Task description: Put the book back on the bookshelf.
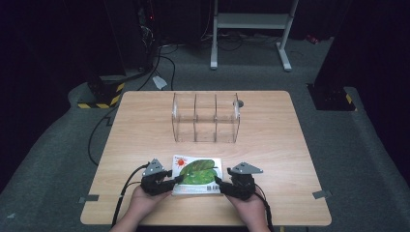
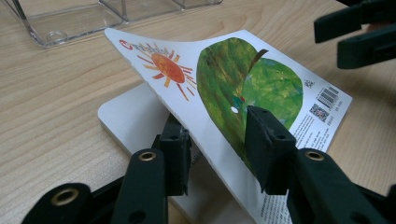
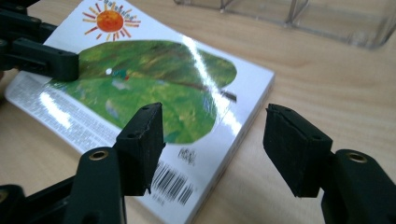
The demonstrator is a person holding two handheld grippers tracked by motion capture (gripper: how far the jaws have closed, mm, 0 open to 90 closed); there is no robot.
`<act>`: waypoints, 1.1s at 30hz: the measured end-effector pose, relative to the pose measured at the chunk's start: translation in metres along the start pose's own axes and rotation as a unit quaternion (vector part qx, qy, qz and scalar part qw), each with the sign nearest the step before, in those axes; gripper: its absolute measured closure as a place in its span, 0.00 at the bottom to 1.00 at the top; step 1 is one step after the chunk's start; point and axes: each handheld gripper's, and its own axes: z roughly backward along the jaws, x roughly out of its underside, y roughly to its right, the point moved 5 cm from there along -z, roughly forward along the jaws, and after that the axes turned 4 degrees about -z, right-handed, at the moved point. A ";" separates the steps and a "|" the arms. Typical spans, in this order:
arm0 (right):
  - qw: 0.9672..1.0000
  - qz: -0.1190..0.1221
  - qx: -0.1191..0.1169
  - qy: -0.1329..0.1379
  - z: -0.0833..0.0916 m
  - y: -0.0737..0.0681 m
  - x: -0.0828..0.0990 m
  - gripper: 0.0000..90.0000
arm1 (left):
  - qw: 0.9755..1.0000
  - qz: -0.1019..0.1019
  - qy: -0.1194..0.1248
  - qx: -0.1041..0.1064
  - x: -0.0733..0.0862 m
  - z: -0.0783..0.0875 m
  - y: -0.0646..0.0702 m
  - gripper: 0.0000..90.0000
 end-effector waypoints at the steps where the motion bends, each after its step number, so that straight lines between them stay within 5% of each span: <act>1: 0.999 0.038 0.024 0.008 -0.005 0.000 0.000 0.45 | 1.000 -0.004 0.001 0.000 0.000 0.000 0.000 0.69; 6: 0.998 0.053 0.033 0.005 -0.010 -0.004 0.003 0.46 | 1.000 -0.019 0.011 -0.005 -0.002 0.004 0.003 0.70; 10: 0.999 0.030 0.036 0.010 -0.007 0.000 0.004 0.36 | 0.999 -0.030 0.017 -0.006 -0.004 0.006 0.006 0.71; 22: 1.000 -0.009 0.011 -0.001 -0.008 0.005 0.009 0.33 | 0.997 -0.066 0.042 -0.008 -0.009 0.011 0.011 0.72; 33: 0.999 -0.028 -0.010 -0.010 -0.013 0.007 0.009 0.32 | 0.990 -0.121 0.066 -0.013 -0.016 0.018 0.020 0.74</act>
